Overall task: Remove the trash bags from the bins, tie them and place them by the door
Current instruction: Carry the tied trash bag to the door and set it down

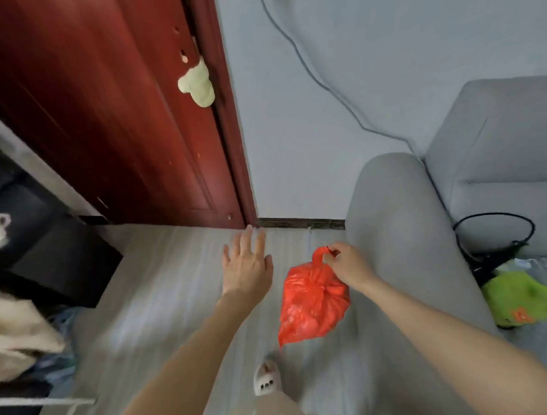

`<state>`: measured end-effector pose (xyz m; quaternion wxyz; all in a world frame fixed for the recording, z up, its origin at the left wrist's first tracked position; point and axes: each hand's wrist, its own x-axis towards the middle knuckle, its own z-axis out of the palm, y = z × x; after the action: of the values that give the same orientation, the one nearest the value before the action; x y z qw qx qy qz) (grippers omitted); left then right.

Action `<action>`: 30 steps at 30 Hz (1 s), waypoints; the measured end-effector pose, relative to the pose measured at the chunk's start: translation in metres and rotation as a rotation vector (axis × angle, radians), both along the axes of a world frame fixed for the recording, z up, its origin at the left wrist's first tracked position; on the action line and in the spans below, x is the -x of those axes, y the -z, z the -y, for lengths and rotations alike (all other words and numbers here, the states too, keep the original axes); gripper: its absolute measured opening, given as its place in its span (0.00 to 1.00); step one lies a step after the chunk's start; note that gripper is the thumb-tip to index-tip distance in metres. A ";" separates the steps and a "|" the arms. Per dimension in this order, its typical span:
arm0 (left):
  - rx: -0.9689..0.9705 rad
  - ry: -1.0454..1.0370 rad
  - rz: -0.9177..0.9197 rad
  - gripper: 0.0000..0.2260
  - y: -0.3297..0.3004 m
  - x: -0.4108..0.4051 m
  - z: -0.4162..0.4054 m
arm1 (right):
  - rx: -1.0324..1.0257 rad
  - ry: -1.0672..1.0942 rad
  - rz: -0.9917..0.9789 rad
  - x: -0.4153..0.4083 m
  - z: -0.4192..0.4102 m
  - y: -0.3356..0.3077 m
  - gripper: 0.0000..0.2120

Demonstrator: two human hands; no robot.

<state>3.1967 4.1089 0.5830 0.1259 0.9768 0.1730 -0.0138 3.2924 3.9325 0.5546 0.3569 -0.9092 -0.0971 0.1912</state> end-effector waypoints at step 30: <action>-0.525 0.372 0.399 0.41 0.390 -0.607 -0.100 | -0.206 0.707 -0.500 -0.451 -0.092 0.453 0.10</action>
<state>3.8035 4.2085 0.1926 -0.1021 0.9739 -0.0378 0.1990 3.7438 4.0243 0.1020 0.5015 -0.7721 0.2906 0.2608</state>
